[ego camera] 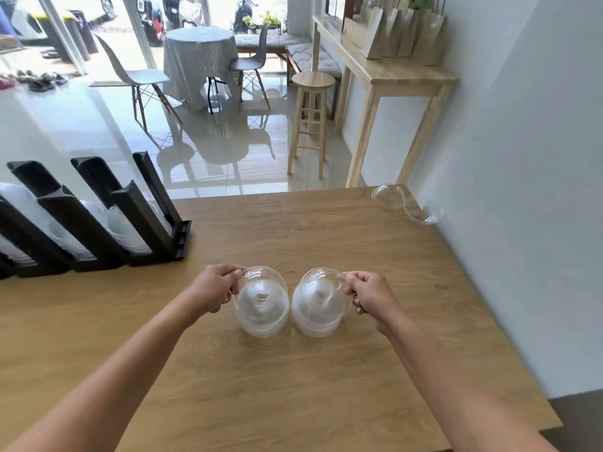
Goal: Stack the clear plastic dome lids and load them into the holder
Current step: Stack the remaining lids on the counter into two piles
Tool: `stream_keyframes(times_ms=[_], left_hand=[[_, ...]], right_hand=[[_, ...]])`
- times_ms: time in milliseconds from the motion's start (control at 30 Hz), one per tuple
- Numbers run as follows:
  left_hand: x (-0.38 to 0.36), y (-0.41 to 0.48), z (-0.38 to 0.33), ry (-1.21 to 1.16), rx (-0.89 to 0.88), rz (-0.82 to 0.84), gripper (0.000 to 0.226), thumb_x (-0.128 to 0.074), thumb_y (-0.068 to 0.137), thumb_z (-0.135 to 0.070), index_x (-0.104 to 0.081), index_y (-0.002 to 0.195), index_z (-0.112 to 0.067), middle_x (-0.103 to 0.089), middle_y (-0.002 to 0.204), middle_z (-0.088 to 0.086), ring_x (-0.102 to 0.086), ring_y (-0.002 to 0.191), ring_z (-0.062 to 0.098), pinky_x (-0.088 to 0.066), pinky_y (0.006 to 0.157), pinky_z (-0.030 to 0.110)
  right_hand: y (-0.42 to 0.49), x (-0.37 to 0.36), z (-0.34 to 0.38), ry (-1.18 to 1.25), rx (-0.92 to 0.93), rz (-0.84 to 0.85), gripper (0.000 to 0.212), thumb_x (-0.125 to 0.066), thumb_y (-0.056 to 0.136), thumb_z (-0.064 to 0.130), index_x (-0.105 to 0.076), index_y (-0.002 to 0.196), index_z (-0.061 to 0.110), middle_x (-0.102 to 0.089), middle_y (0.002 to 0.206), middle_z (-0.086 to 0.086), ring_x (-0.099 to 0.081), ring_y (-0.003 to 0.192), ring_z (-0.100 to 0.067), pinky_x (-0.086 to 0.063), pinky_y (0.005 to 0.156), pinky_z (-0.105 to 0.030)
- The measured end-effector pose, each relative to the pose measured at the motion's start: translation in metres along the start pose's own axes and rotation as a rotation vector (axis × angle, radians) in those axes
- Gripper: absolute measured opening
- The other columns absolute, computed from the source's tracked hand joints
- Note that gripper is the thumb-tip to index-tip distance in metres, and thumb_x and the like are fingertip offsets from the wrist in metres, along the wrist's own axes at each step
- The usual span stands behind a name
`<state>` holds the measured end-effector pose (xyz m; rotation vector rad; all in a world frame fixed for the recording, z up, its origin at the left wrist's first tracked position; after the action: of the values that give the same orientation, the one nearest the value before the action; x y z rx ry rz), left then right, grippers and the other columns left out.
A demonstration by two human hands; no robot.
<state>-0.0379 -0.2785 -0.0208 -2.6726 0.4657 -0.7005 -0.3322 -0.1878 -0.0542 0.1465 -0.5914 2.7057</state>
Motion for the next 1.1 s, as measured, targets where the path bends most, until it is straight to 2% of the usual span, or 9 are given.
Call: stream_keyframes(times_ms=[467, 500, 567, 633, 700, 800, 900, 1033, 1100], left_hand=[[-0.013, 0.021, 0.034, 0.094, 0.002, -0.044, 0.020, -0.049, 0.099, -0.028, -0.069, 0.102, -0.027, -0.061, 0.069, 0.000, -0.045, 0.047, 0.013, -0.031, 0.039, 0.021], [-0.012, 0.021, 0.034, 0.121, -0.006, -0.052, 0.020, -0.049, 0.098, -0.032, -0.068, 0.104, -0.028, -0.064, 0.072, -0.003, -0.051, 0.050, 0.014, -0.035, 0.042, 0.023], [-0.007, 0.017, 0.028, 0.215, -0.053, -0.110, 0.028, -0.048, 0.096, -0.046, -0.064, 0.114, -0.032, -0.067, 0.095, -0.005, -0.065, 0.076, 0.017, -0.049, 0.060, 0.029], [-0.003, 0.009, 0.018, 0.306, -0.168, -0.176, 0.050, -0.039, 0.087, -0.071, -0.055, 0.125, -0.042, -0.055, 0.119, -0.005, -0.059, 0.099, 0.011, -0.050, 0.083, 0.037], [-0.014, -0.003, 0.007, 0.316, -0.316, -0.122, 0.066, -0.036, 0.075, -0.086, -0.042, 0.133, -0.055, -0.040, 0.129, -0.008, -0.044, 0.116, 0.009, -0.041, 0.096, 0.040], [-0.042, -0.019, 0.005, 0.435, -0.466, 0.012, 0.088, -0.055, 0.060, -0.089, -0.023, 0.138, -0.063, -0.019, 0.148, -0.017, -0.017, 0.137, 0.010, -0.023, 0.108, 0.047], [-0.053, -0.024, 0.007, 0.498, -0.538, 0.001, 0.094, -0.064, 0.056, -0.083, -0.024, 0.137, -0.061, -0.021, 0.152, -0.017, -0.018, 0.140, 0.010, -0.021, 0.112, 0.046], [-0.052, -0.023, 0.004, 0.462, -0.567, -0.058, 0.081, -0.071, 0.063, -0.064, -0.030, 0.133, -0.058, -0.027, 0.138, -0.029, -0.029, 0.130, 0.002, -0.033, 0.107, 0.039], [-0.052, -0.021, 0.005, 0.461, -0.562, -0.061, 0.081, -0.072, 0.063, -0.061, -0.032, 0.133, -0.057, -0.029, 0.138, -0.027, -0.031, 0.129, 0.002, -0.037, 0.105, 0.038]], right_hand=[[-0.007, -0.001, -0.007, -0.081, 0.026, -0.063, 0.017, -0.054, 0.097, 0.013, -0.070, 0.089, 0.011, -0.053, 0.062, 0.002, -0.038, 0.043, -0.007, -0.033, 0.039, -0.023], [-0.008, -0.001, -0.007, -0.086, 0.031, -0.074, 0.017, -0.055, 0.096, 0.013, -0.070, 0.088, 0.010, -0.054, 0.062, 0.003, -0.040, 0.042, -0.006, -0.033, 0.039, -0.021], [-0.008, 0.001, -0.006, -0.125, 0.046, -0.107, 0.017, -0.056, 0.095, 0.015, -0.071, 0.088, 0.011, -0.059, 0.064, 0.006, -0.046, 0.044, 0.000, -0.036, 0.043, -0.016], [-0.010, 0.003, -0.003, -0.174, 0.079, -0.151, 0.014, -0.058, 0.094, 0.020, -0.070, 0.090, 0.016, -0.066, 0.073, 0.007, -0.058, 0.059, -0.003, -0.045, 0.054, -0.019], [-0.014, 0.006, 0.002, -0.208, 0.134, -0.194, 0.014, -0.059, 0.094, 0.031, -0.067, 0.098, 0.021, -0.069, 0.087, 0.003, -0.066, 0.081, -0.015, -0.054, 0.074, -0.031], [-0.026, -0.004, 0.016, -0.316, 0.303, -0.144, 0.056, -0.059, 0.082, 0.063, -0.057, 0.124, 0.027, -0.057, 0.111, 0.004, -0.058, 0.101, -0.010, -0.051, 0.087, -0.029], [-0.039, -0.032, 0.024, -0.622, 0.484, -0.016, 0.087, -0.056, 0.068, 0.081, -0.037, 0.141, 0.038, -0.043, 0.133, 0.011, -0.043, 0.120, -0.004, -0.039, 0.098, -0.029], [-0.042, -0.051, 0.020, -0.831, 0.573, 0.019, 0.089, -0.060, 0.073, 0.072, -0.024, 0.147, 0.041, -0.034, 0.148, 0.011, -0.034, 0.135, -0.009, -0.033, 0.110, -0.038], [-0.043, -0.053, 0.020, -0.876, 0.608, 0.004, 0.087, -0.059, 0.074, 0.070, -0.022, 0.148, 0.040, -0.033, 0.149, 0.010, -0.032, 0.137, -0.009, -0.032, 0.112, -0.038]])
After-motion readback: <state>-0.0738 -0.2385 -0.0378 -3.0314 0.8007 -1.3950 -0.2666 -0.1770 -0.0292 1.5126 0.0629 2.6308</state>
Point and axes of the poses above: each hand's wrist, its own y-axis towards the middle knuckle, its own x-axis out of the back of the hand, z = x × y, the point moved 10 cm from there along y, towards the middle knuckle
